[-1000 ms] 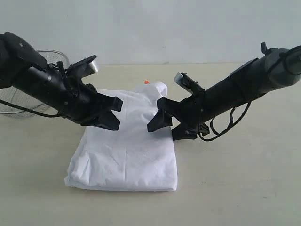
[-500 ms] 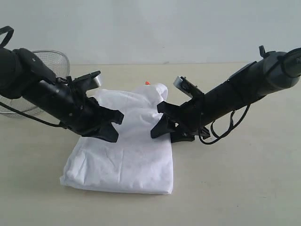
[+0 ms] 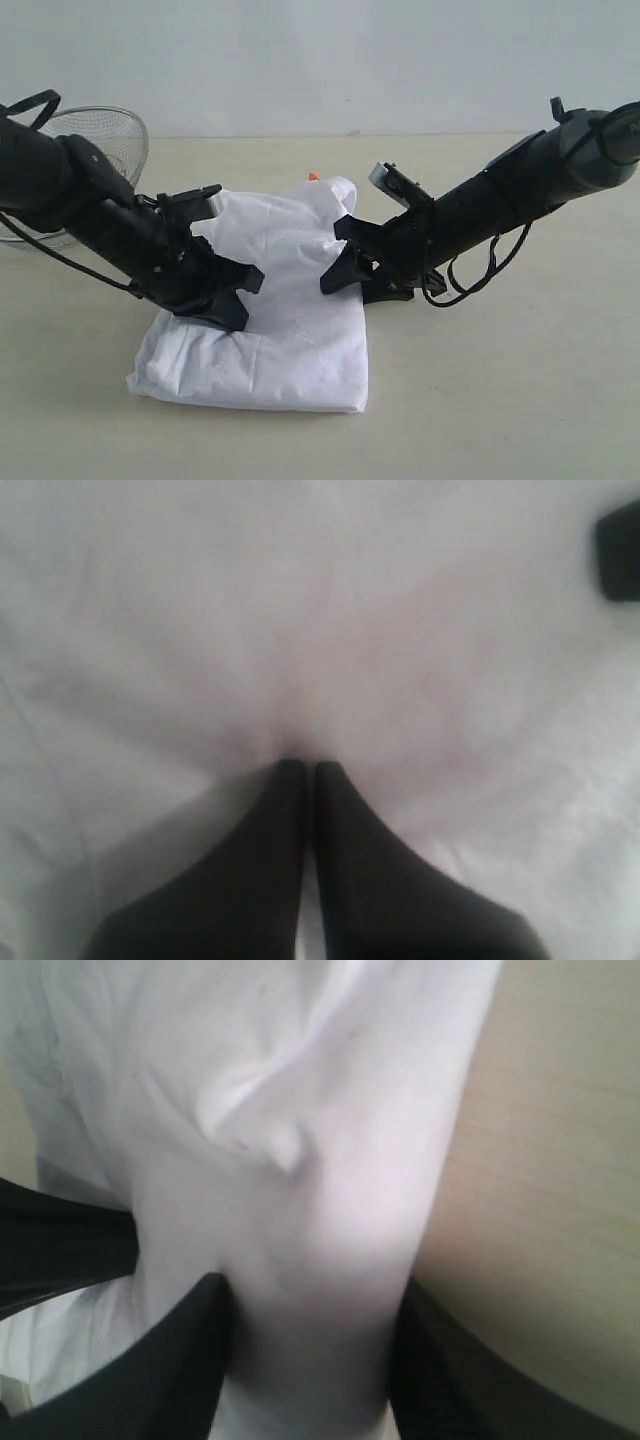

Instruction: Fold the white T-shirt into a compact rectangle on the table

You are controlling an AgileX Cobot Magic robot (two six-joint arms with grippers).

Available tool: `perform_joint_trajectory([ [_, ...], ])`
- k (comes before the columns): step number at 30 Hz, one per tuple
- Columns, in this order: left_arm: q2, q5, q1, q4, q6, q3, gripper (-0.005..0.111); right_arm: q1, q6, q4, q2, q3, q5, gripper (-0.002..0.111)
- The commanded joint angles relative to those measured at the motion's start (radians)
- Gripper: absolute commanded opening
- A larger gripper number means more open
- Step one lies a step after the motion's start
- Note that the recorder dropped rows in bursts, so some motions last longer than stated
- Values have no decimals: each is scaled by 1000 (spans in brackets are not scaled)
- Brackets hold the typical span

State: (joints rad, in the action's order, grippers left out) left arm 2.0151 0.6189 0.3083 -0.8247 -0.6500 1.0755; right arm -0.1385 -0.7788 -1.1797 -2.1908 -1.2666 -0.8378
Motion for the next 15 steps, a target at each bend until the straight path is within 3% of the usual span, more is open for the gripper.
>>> perform_joint_trajectory([
  [1,33,-1,5,45,30,-5,4,0,-5,41,-19,19,24,44],
  [8,33,-12,5,44,31,-5,4,-4,-5,35,-19,19,22,44],
  [15,33,-14,5,44,31,-5,4,-73,-21,4,-19,19,48,44],
])
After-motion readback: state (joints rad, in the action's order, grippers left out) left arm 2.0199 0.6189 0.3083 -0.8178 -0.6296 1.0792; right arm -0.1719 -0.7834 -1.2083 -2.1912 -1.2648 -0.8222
